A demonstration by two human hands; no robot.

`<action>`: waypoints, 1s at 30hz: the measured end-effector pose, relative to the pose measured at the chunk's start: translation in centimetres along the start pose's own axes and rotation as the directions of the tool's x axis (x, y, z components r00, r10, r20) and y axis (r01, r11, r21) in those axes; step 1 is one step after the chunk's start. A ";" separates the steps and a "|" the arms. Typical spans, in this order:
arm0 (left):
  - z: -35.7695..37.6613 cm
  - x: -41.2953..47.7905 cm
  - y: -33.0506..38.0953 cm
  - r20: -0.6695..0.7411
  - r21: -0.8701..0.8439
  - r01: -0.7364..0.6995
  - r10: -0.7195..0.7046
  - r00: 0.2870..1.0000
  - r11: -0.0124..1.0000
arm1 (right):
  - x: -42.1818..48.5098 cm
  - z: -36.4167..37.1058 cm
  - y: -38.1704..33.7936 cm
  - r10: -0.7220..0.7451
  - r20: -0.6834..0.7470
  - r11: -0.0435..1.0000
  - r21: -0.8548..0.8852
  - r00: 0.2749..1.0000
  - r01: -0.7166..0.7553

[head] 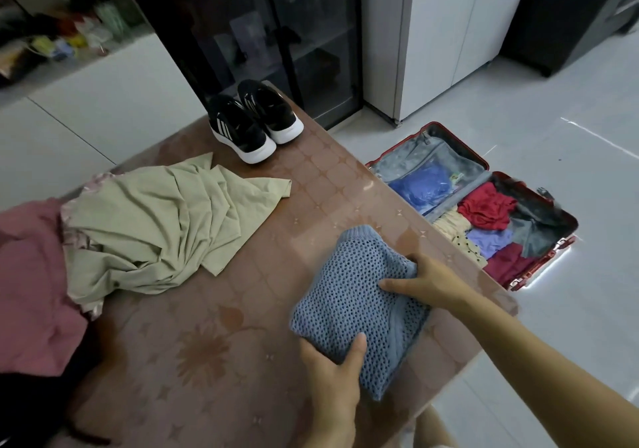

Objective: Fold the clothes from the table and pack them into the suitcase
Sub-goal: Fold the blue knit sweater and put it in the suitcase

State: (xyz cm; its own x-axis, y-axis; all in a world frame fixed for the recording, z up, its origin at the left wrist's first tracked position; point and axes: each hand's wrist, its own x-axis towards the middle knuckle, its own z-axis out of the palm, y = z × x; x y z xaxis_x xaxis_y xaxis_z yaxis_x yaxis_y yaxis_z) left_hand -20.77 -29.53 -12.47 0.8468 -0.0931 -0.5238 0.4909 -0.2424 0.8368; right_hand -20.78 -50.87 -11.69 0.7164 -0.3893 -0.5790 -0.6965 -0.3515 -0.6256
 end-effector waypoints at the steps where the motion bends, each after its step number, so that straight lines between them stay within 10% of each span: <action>1: 0.1 0.1 -0.1 -0.026 0.045 -0.050 0.051 0.998 0.998 | -0.5 0.3 0.5 -0.011 -0.030 1.000 0.010 0.999 0.011; 7: -0.4 1.0 0.2 0.017 0.217 -0.452 0.460 0.888 0.865 | -3.7 2.4 3.5 -0.242 -0.164 0.916 0.285 0.956 0.281; 13: 0.2 -0.2 -0.8 0.168 0.357 -0.499 0.471 0.866 0.790 | -4.3 1.7 5.5 -0.451 -0.077 0.878 0.140 0.889 0.458; 30: 30.0 -7.1 1.0 0.165 0.219 -0.437 0.408 0.898 0.873 | -3.2 -22.0 23.4 -0.087 -0.211 0.606 0.764 0.974 0.220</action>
State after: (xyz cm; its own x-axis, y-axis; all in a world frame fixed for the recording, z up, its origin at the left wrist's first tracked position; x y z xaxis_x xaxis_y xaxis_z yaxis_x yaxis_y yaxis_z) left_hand -32.47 -58.05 -12.69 0.9267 -0.3420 -0.1555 0.0139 -0.3822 0.9240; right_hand -40.22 -76.57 -12.98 0.7494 -0.5284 -0.3990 -0.2343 0.3521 -0.9062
